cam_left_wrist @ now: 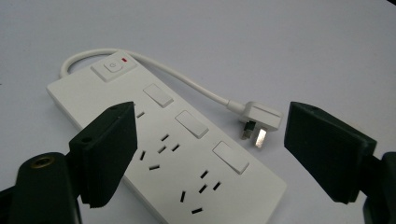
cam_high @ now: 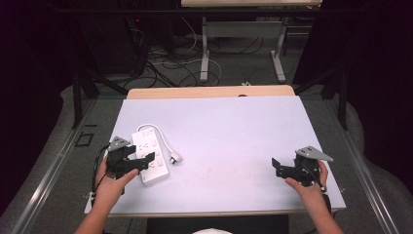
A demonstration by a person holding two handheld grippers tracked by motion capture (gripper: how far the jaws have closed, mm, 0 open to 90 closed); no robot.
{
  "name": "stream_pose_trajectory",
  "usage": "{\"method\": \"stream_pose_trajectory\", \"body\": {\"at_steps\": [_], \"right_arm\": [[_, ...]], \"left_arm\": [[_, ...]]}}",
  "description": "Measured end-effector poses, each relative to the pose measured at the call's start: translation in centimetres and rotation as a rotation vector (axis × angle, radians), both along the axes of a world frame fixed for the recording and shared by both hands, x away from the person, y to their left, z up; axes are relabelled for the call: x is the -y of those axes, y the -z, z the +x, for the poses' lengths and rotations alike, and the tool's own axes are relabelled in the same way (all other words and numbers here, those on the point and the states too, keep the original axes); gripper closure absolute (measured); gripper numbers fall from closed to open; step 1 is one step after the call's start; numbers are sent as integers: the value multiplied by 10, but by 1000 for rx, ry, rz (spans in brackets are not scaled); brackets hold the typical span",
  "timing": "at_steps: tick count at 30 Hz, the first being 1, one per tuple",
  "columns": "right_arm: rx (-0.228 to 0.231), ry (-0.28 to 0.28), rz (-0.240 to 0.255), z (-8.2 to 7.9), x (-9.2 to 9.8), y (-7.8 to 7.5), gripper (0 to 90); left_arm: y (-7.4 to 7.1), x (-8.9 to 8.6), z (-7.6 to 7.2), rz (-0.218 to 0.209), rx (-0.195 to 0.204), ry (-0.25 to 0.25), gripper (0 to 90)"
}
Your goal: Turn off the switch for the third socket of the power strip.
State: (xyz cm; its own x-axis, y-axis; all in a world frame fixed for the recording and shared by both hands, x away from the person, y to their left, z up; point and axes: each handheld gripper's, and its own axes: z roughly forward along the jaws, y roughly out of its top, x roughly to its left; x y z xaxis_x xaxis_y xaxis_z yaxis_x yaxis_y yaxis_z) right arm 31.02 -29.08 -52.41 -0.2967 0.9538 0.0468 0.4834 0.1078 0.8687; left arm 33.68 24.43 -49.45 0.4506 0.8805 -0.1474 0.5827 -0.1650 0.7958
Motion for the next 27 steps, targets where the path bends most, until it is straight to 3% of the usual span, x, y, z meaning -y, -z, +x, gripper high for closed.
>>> {"method": "stream_pose_trajectory", "body": {"at_steps": [7, 12, 20, 27], "right_arm": [[-5, 3, 5, 1, -1, 2, 38], [-4, 6, 7, 1, 0, 2, 39], [-12, 3, 12, 1, 1, 2, 41], [-17, 4, 11, 1, 1, 2, 41]], "left_arm": [[-5, -1, 2, -5, -4, -9, 204], [-9, -2, 3, -25, -1, -42, 236], [-14, -1, 5, -76, -37, -60, 270], [-19, 1, 7, -90, -67, -57, 297]]}}
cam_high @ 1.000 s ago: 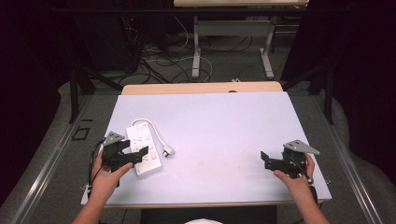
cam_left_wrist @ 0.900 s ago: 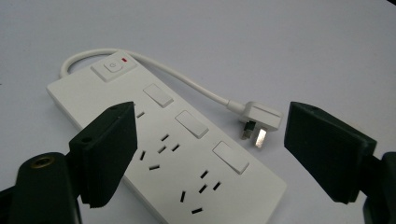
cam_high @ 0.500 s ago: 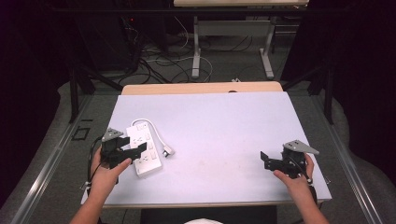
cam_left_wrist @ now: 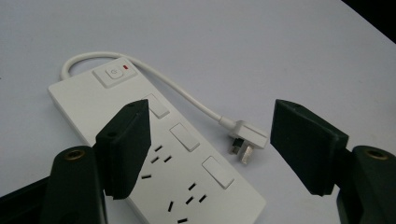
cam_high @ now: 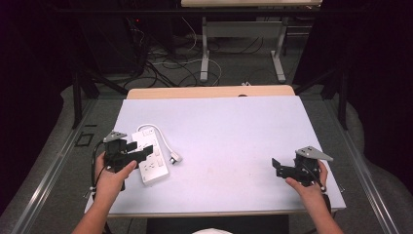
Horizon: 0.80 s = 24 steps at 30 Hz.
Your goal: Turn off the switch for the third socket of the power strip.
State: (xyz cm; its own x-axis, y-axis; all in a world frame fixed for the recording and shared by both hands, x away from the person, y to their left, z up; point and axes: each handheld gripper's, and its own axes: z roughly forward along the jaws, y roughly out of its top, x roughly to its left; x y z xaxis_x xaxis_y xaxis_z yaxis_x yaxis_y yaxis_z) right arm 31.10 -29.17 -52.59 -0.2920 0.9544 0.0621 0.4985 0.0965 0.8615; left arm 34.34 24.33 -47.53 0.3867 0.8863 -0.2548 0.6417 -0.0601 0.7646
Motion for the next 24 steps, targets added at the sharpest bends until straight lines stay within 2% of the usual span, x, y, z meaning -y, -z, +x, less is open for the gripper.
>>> {"method": "stream_pose_trajectory", "body": {"at_steps": [6, 8, 14, 16, 24], "right_arm": [[-1, -1, -6, 0, 1, 0, 41], [0, 0, -7, 0, 1, 0, 41], [2, -1, -5, 1, 1, 1, 41], [2, -2, -6, 1, 1, 1, 41], [3, 9, 0, 1, 1, 1, 41]], "left_arm": [[-5, 4, 1, -21, -8, 0, 309], [-7, 3, 1, -34, -38, 11, 325], [-7, 5, 1, -82, -72, -1, 353], [-7, 5, 1, -93, -97, 1, 364], [-7, 7, 2, -112, -147, -7, 418]]}}
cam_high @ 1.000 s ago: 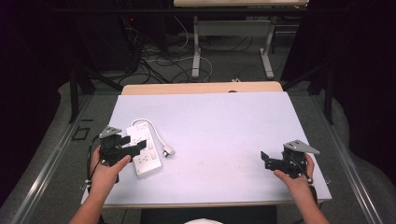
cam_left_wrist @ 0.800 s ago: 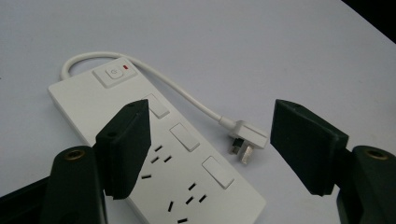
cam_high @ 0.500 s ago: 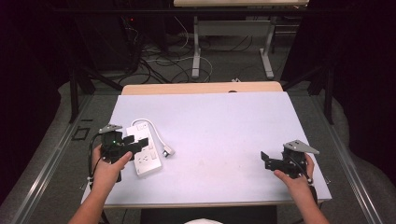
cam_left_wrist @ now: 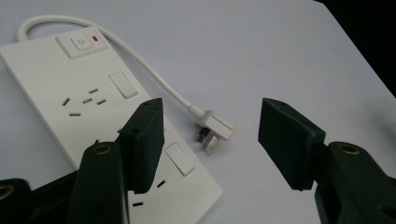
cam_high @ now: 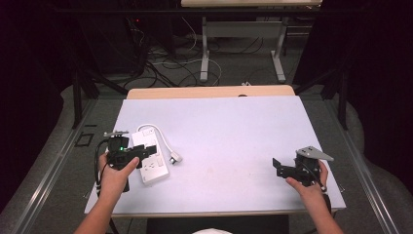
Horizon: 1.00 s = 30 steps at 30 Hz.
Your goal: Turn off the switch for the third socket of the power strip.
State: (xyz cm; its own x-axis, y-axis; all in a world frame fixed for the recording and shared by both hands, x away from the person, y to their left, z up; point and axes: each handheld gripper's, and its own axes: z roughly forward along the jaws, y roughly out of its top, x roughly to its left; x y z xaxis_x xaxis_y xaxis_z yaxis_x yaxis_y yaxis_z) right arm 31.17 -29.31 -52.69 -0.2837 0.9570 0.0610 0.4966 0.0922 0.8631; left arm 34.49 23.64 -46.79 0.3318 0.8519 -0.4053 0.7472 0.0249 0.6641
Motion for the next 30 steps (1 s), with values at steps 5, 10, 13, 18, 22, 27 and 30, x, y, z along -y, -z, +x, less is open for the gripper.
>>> {"method": "stream_pose_trajectory", "body": {"at_steps": [5, 10, 13, 18, 22, 27, 30], "right_arm": [[-5, -3, 1, 0, 0, 0, 41], [-5, -2, 1, 0, 0, 0, 41], [-16, 3, -7, 0, 1, 0, 41], [-9, 0, 3, 0, 0, 1, 41], [-2, -5, -8, 1, 1, 1, 41], [-9, -5, -1, 0, 1, 1, 41], [-7, -2, -1, 1, 0, 1, 41]], "left_arm": [[3, 2, 1, -22, -49, -22, 452], [7, 3, 1, -15, -78, -36, 479], [11, 5, 2, -13, -82, -58, 512], [15, 7, 3, 5, -117, -62, 555], [19, 7, 4, 6, -126, -69, 594], [26, 10, 6, -2, -157, -72, 641], [28, 9, 7, -5, -180, -47, 662]]}}
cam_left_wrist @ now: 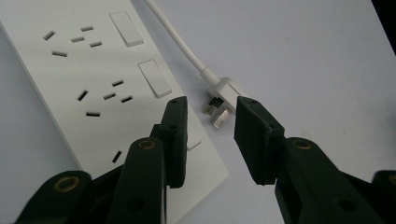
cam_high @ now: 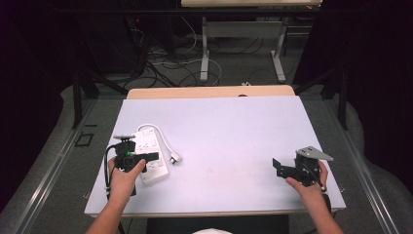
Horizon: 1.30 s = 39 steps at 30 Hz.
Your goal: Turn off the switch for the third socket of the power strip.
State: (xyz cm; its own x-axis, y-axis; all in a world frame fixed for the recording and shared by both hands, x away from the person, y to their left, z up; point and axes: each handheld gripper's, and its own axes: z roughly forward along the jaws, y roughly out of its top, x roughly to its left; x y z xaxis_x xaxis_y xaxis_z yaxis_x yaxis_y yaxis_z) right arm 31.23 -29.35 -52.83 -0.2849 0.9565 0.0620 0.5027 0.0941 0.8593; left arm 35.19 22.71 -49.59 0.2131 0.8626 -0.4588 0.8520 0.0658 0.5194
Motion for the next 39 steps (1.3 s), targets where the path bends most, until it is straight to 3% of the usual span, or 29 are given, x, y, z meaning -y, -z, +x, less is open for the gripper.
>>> {"method": "stream_pose_trajectory", "body": {"at_steps": [9, 23, 39], "right_arm": [[-1, -4, -3, 0, 0, 1, 41], [-8, -14, 2, 0, -1, 1, 41], [-13, -13, 1, 0, -1, 1, 41]], "left_arm": [[7, 4, 1, 23, -4, 9, 704], [17, 10, 5, 49, -44, 31, 775], [24, 16, 7, 74, -46, 42, 885]]}}
